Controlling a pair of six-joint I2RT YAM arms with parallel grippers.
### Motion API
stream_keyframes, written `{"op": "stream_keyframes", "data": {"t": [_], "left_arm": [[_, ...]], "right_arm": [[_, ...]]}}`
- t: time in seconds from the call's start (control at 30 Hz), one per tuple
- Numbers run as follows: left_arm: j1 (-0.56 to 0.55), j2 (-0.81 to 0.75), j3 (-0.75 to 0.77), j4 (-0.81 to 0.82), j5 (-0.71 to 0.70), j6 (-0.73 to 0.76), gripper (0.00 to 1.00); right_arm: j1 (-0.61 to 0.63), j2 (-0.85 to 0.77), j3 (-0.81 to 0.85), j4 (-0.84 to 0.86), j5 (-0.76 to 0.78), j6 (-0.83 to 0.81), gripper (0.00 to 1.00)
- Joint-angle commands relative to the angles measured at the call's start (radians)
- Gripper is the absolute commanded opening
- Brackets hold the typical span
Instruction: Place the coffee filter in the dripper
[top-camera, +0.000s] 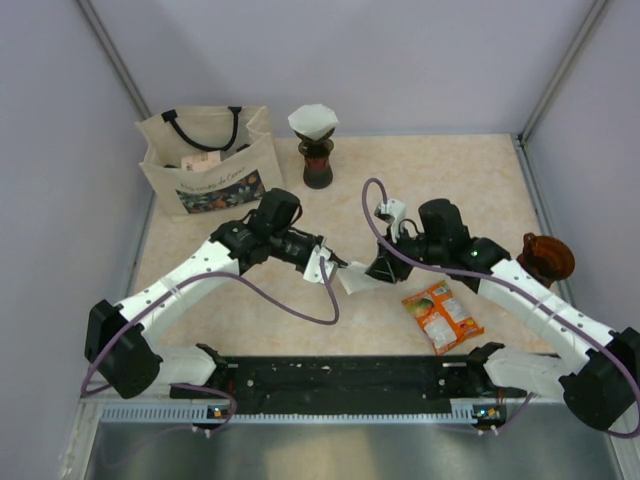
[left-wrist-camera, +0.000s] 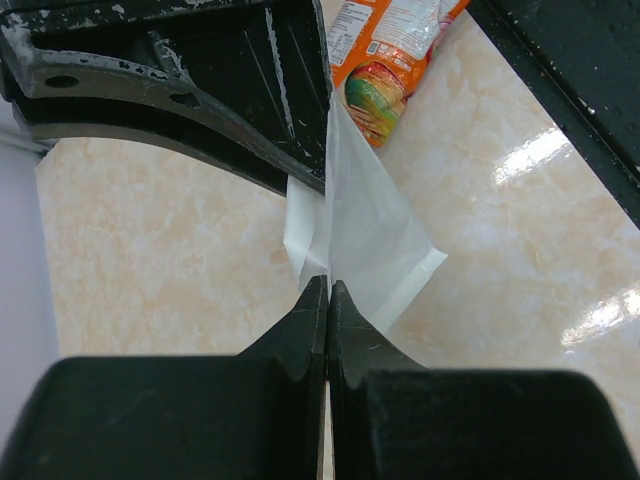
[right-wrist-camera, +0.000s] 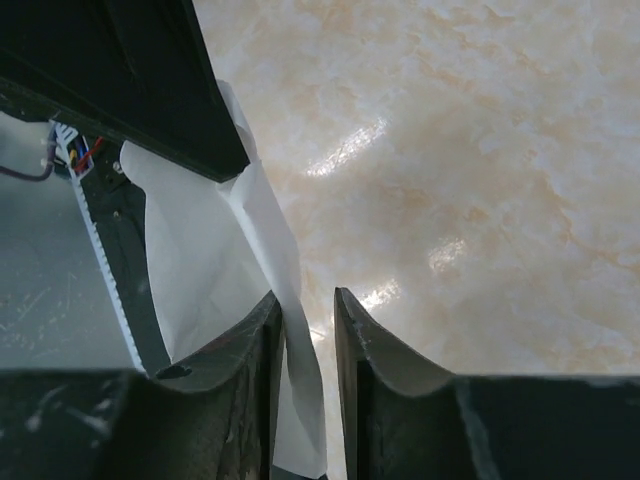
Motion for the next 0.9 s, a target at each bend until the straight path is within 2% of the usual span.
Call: {"op": "stream_keyframes", "data": {"t": [0.0, 0.1, 0.17, 0.2, 0.23, 0.27, 0.3, 0.37, 0.43, 0.57, 0.63, 0.73, 0.8, 0.83, 0.87], "left_arm": [[-0.007, 0.006, 0.046, -0.006, 0.025, 0.015, 0.01], [-0.009, 0.004, 0.049, -0.007, 0.033, 0.009, 0.05], [-0.009, -0.001, 0.048, 0.008, 0.041, -0.01, 0.12], [-0.009, -0.004, 0.046, 0.013, 0.042, -0.017, 0.23], [-0.009, -0.007, 0.046, 0.014, 0.042, -0.019, 0.4], [-0.009, -0.008, 0.043, 0.017, 0.038, -0.024, 0.78], [-0.009, -0.01, 0.042, 0.019, 0.035, -0.037, 0.99], [-0.01, -0.023, 0.045, 0.028, 0.025, -0.088, 0.99], [-0.009, -0.045, 0.029, 0.123, 0.008, -0.21, 0.99], [-0.009, -0.112, -0.085, 0.483, -0.108, -0.585, 0.99], [-0.009, -0.142, -0.147, 0.675, -0.236, -0.847, 0.99], [-0.009, -0.168, -0.202, 0.88, -0.506, -1.234, 0.99], [-0.009, -0.163, -0.204, 0.898, -0.713, -1.571, 0.99], [-0.009, -0.154, -0.198, 0.872, -0.784, -1.716, 0.99], [-0.007, -0.143, -0.193, 0.876, -0.791, -1.819, 0.99]], "right_arm": [[0.012, -0.025, -0.009, 0.034, -0.034, -0.012, 0.19], [0.012, -0.025, -0.007, 0.034, -0.042, -0.011, 0.0], [0.012, -0.03, -0.007, 0.035, -0.028, -0.003, 0.0], [0.012, -0.033, -0.006, 0.034, -0.019, -0.003, 0.0], [0.012, -0.036, -0.006, 0.037, -0.006, 0.003, 0.0], [0.012, -0.038, -0.004, 0.039, 0.0, 0.006, 0.0], [0.012, -0.044, -0.004, 0.04, 0.015, 0.011, 0.0], [0.012, -0.056, -0.003, 0.045, 0.062, 0.028, 0.0], [0.012, -0.073, -0.003, 0.045, 0.144, 0.046, 0.0], [0.012, -0.12, -0.026, 0.101, 0.324, 0.101, 0.0], [0.01, -0.148, -0.055, 0.153, 0.456, 0.124, 0.0], [0.012, -0.176, -0.089, 0.225, 0.613, 0.159, 0.0], [0.01, -0.185, -0.104, 0.27, 0.649, 0.176, 0.0], [0.012, -0.183, -0.11, 0.29, 0.659, 0.184, 0.0], [0.013, -0.183, -0.116, 0.305, 0.676, 0.195, 0.0]]}}
